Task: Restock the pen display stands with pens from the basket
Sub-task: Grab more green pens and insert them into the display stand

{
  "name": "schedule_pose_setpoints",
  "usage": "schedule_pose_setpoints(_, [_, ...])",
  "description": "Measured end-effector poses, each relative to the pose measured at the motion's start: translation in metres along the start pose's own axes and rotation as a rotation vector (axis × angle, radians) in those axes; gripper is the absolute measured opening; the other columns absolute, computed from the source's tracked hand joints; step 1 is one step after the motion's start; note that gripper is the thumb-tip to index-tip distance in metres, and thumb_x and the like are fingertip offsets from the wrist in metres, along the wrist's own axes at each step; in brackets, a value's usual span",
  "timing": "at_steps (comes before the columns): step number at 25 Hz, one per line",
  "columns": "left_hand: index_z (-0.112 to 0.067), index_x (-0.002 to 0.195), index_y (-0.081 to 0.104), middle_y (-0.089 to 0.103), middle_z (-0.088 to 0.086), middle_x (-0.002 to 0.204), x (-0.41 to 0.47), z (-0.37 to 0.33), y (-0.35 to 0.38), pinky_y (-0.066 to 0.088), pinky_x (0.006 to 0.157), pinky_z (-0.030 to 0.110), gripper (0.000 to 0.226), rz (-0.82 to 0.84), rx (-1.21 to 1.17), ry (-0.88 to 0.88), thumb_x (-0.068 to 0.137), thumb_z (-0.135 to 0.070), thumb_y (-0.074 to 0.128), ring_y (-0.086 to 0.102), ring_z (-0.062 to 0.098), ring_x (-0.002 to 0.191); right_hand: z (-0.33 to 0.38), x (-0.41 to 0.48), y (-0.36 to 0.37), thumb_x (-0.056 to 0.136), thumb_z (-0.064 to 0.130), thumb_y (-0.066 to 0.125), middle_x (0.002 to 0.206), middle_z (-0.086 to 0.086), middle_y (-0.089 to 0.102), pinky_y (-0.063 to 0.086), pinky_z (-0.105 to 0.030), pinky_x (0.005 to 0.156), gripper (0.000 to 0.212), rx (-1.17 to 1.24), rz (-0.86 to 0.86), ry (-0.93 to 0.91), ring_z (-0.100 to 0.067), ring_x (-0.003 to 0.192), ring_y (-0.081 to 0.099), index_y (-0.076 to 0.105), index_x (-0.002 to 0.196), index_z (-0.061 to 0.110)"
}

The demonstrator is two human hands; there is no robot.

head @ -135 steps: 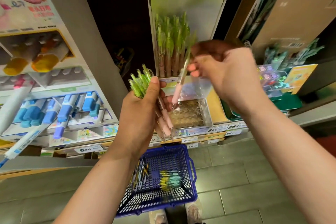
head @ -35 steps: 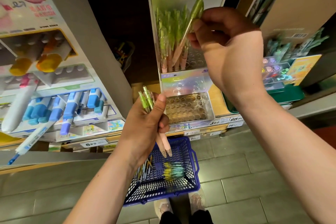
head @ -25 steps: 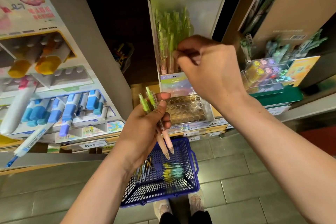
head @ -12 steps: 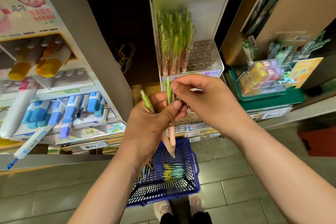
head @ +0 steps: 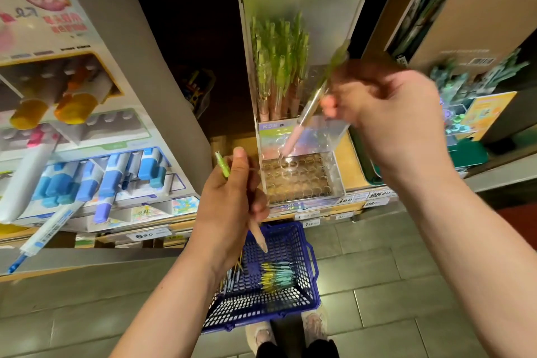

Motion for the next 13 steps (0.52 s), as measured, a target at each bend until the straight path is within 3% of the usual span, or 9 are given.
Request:
schedule_pose_setpoints(2, [-0.019,0.087,0.042,0.041,-0.003,0.066,0.0,0.001,-0.003,0.026,0.036,0.019,0.024,-0.027,0.011,-0.05,0.104,-0.033,0.053,0.03,0.009,0.043,0.014,0.009,-0.009,0.091,0.008,0.065,0.072,0.003,0.075,0.063,-0.036,0.073,0.016,-0.02,-0.116,-0.14,-0.019,0.072,0.075,0.074,0.088,0.02])
schedule_pose_setpoints(5, [-0.021,0.102,0.034,0.043,-0.001,0.075,0.001,0.003,-0.002,0.022,0.036,0.019,0.022,-0.004,-0.098,-0.115,0.093,-0.021,0.055,0.025,0.01,0.047,0.025,0.013,-0.008,0.092,0.017,0.068,0.08,0.005,0.076,0.063,-0.038,0.074,0.007,-0.088,-0.163,-0.273,-0.014,0.077,0.075,0.072,0.096,0.018])
schedule_pose_setpoints(8, [-0.021,0.103,0.034,0.042,0.001,0.077,0.0,0.002,0.001,0.023,0.036,0.019,0.019,0.029,-0.163,-0.098,0.09,-0.012,0.045,0.028,0.011,0.048,0.026,0.015,0.002,0.092,0.024,0.069,0.087,0.004,0.075,0.061,-0.038,0.078,0.014,-0.219,-0.138,-0.36,-0.01,0.082,0.074,0.072,0.103,0.015])
schedule_pose_setpoints(11, [-0.015,0.092,0.04,0.044,0.007,0.078,-0.001,0.002,0.003,0.03,0.04,0.021,0.017,0.03,-0.186,-0.07,0.097,0.001,0.044,0.035,0.013,0.048,0.024,0.015,0.012,0.093,0.021,0.069,0.085,0.014,0.069,0.056,-0.021,0.077,0.013,-0.315,-0.1,-0.449,0.003,0.079,0.068,0.072,0.104,0.015])
schedule_pose_setpoints(13, [-0.011,0.098,0.048,0.049,0.01,0.078,-0.001,0.001,0.004,0.038,0.045,0.023,0.011,0.071,-0.18,-0.028,0.099,0.0,0.049,0.043,0.014,0.052,0.019,0.014,0.02,0.092,0.019,0.07,0.082,0.013,0.067,0.055,-0.019,0.074,0.012,-0.416,-0.063,-0.481,0.002,0.075,0.065,0.074,0.102,0.015])
Point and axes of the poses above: each hand's wrist, its own x-axis towards the middle knuckle, its own y-axis out of the palm, z = x × y, the point moved 4 cm from there along x, towards the middle knuckle
